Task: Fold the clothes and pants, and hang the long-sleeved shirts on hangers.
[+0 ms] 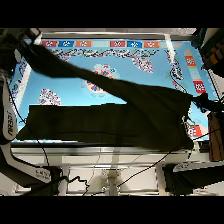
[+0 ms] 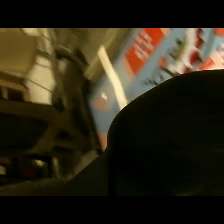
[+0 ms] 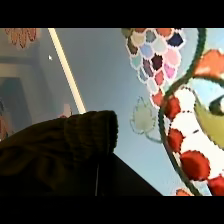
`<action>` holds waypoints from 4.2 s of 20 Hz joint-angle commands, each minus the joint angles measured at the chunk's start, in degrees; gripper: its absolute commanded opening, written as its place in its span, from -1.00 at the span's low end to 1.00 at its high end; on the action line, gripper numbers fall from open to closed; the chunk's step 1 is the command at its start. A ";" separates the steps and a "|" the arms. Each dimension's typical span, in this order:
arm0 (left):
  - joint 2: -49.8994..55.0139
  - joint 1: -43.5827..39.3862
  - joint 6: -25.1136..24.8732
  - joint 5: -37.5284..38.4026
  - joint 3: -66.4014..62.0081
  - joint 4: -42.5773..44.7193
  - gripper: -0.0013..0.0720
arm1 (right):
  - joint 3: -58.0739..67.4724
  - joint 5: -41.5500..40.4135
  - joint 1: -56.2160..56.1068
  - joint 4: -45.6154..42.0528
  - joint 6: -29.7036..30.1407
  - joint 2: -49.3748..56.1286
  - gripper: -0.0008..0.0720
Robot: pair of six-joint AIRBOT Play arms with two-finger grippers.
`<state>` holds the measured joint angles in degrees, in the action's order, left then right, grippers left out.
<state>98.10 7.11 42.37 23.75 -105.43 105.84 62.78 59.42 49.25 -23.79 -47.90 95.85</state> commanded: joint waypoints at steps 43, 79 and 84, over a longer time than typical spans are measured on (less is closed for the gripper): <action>3.30 16.52 27.93 23.15 24.81 -38.80 0.62 | 0.02 -2.91 -0.02 -0.70 0.04 0.00 -0.90; 5.49 6.21 31.36 0.87 24.81 -33.66 0.94 | 0.02 -2.16 -0.02 -3.56 0.07 0.00 -0.90; 5.79 6.43 33.77 1.18 24.81 -30.82 0.94 | 0.02 -2.19 -0.02 -3.69 0.07 0.00 -0.90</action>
<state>103.68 13.50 74.85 24.97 -80.60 73.38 62.83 57.28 49.25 -27.20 -47.83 95.85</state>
